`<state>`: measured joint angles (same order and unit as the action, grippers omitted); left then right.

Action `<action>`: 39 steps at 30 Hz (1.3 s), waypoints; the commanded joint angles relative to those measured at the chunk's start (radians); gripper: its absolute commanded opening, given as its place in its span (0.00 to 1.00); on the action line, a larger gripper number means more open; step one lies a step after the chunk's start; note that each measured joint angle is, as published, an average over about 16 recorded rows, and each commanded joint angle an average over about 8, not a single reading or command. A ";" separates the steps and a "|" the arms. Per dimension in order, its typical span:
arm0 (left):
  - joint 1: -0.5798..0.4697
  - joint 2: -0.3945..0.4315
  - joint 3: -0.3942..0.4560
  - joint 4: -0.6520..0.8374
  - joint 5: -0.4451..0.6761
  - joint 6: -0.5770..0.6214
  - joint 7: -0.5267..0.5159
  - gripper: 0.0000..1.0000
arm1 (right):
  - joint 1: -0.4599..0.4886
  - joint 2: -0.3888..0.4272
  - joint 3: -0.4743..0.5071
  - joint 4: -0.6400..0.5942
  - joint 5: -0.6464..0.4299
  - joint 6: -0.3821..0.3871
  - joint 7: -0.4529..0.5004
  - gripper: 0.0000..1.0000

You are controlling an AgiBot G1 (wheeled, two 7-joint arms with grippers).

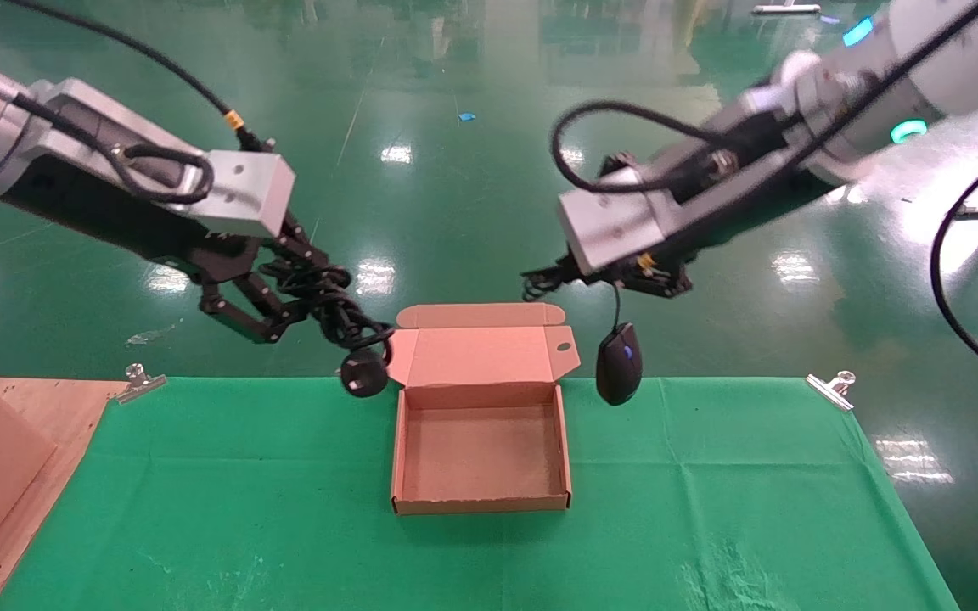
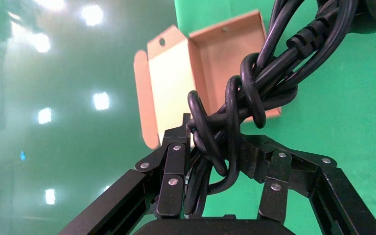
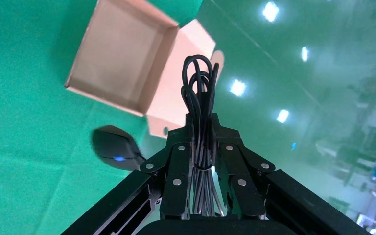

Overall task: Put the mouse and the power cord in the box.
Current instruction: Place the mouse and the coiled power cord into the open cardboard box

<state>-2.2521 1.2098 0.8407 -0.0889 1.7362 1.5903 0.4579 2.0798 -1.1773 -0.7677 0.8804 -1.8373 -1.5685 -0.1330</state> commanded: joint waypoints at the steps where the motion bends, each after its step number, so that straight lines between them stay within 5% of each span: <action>1: -0.015 0.016 0.000 0.008 -0.008 0.002 0.000 0.00 | 0.025 -0.020 -0.008 0.005 -0.002 -0.005 0.017 0.00; 13: 0.033 0.040 -0.006 0.057 -0.044 -0.076 0.055 0.00 | 0.034 0.051 -0.071 0.104 0.098 -0.010 0.092 0.00; 30: 0.500 0.149 -0.177 -0.059 -0.299 -0.806 0.195 0.00 | -0.051 0.208 -0.116 0.172 0.214 0.025 0.101 0.00; 39: 0.704 0.163 -0.054 -0.277 -0.298 -1.011 0.055 0.00 | -0.112 0.214 -0.124 0.081 0.225 0.058 0.022 0.00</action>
<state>-1.5610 1.3719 0.7946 -0.3533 1.4409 0.5867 0.5162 1.9703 -0.9668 -0.8921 0.9573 -1.6140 -1.5106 -0.1124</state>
